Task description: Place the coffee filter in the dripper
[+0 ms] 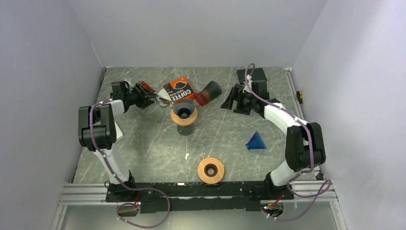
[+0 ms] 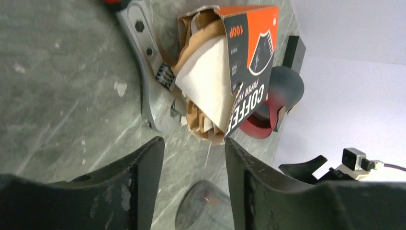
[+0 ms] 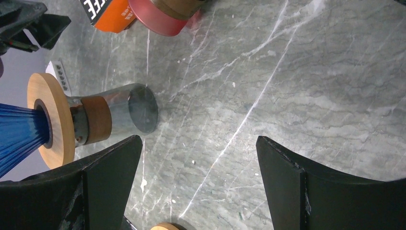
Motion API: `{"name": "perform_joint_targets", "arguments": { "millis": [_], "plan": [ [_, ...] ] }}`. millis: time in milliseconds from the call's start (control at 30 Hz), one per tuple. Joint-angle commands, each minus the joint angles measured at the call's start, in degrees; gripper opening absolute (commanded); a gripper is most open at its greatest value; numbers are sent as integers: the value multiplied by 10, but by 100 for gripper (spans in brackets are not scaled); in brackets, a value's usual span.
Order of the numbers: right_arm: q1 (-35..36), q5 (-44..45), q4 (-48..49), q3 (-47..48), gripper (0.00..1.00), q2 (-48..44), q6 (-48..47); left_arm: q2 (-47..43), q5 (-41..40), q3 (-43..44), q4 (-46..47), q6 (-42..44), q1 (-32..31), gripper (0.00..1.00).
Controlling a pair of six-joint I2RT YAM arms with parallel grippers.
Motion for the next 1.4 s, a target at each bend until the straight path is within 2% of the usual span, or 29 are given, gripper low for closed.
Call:
{"name": "perform_joint_targets", "arguments": {
  "millis": [0, 100, 300, 633, 767, 1000, 1367],
  "plan": [
    [-2, 8, 5, 5, 95, -19, -10, 39, 16, 49, 41, -22, 4, 58],
    [-2, 11, 1, 8, 95, -19, -13, 69, 26, 70, 60, -37, 4, 57],
    [-2, 13, -4, 13, 95, -12, -17, 112, 44, 100, 85, -60, 4, 48],
    [-2, 9, -1, 17, 95, 0, -16, 132, 55, 93, 119, -78, -4, 33],
    [-2, 6, 3, 14, 95, -1, -13, 121, 48, 90, 105, -67, -4, 24],
    [-2, 9, -3, 14, 95, -9, -15, 108, 46, 84, 116, -71, -4, 0],
    [-2, 6, -1, 11, 95, -19, -13, 39, 31, 45, 61, -35, -2, 0]
  ]
}}
